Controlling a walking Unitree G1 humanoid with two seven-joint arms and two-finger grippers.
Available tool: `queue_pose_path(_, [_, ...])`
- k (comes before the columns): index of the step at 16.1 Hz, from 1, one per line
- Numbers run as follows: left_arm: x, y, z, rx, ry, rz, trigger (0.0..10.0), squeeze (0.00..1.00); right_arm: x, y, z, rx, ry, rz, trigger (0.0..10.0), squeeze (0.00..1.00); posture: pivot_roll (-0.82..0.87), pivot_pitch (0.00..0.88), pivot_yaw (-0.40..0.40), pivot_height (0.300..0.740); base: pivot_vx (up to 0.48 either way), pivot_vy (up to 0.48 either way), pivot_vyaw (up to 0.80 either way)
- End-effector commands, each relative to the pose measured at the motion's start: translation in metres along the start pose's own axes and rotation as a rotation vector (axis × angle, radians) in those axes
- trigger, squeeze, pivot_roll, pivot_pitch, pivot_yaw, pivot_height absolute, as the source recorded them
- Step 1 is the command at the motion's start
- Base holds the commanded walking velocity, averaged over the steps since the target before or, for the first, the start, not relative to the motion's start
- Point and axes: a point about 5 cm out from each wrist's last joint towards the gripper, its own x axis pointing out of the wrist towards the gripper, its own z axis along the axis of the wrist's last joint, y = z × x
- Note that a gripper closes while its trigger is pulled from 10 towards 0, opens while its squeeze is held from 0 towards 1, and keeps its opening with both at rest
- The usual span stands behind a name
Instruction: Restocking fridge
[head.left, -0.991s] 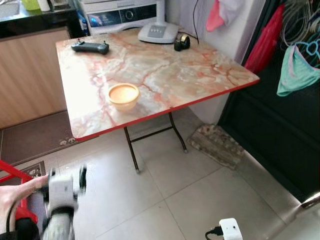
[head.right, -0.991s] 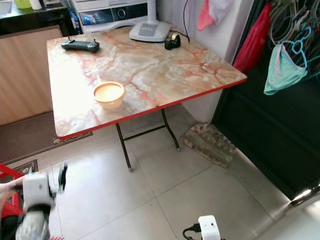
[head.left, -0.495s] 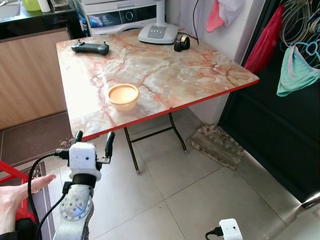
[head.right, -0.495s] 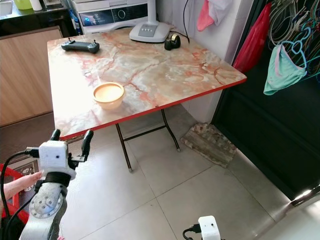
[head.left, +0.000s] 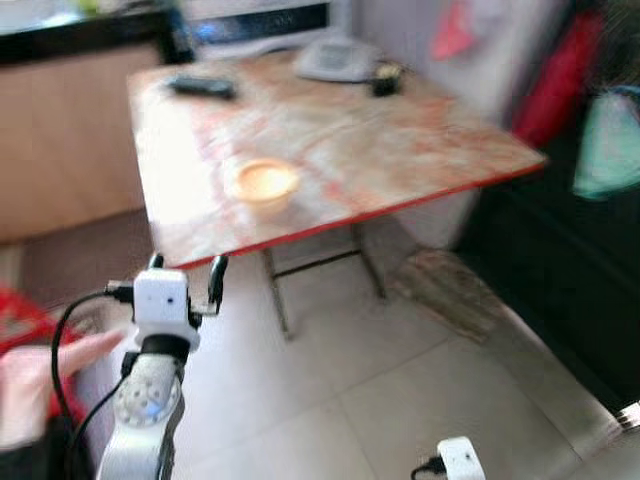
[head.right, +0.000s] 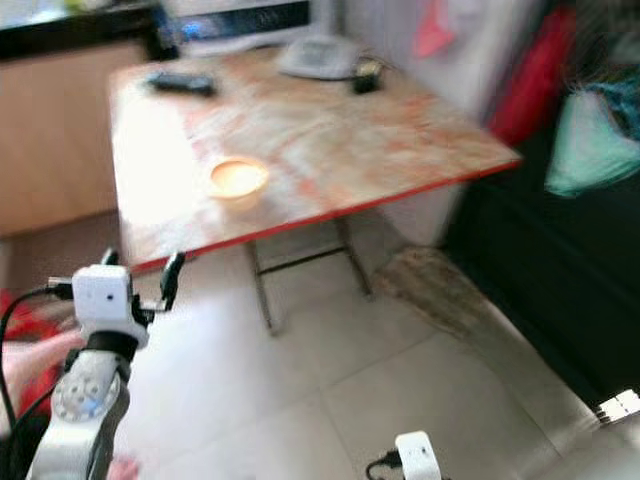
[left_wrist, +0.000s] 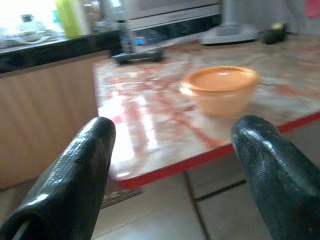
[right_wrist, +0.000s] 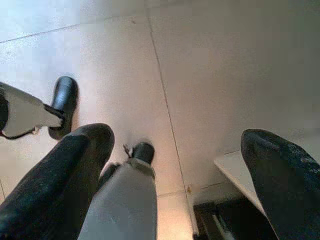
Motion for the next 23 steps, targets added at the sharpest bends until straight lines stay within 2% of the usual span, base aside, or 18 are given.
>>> queue_pose_path(1, [0.001,-0.002,0.004,-0.012,0.000,-0.006,10.0,0.00,0.000,0.002,-0.003,0.018,0.006,0.001,10.0,0.00,0.09,0.102,-0.013,0.740,0.304,0.000,0.00])
queue_pose_path(17, [0.008,-0.003,0.014,-0.024,-0.019,0.000,10.0,0.00,0.000,0.002,-0.001,0.002,0.004,0.013,10.0,0.00,0.09,0.103,-0.013,0.740,0.330,0.000,0.00])
queue_pose_path(23, [0.009,-0.001,0.012,-0.031,-0.008,0.010,10.0,0.00,0.000,-0.001,-0.002,0.016,0.003,-0.031,10.0,0.00,0.10,0.105,-0.017,0.740,0.100,0.000,0.80])
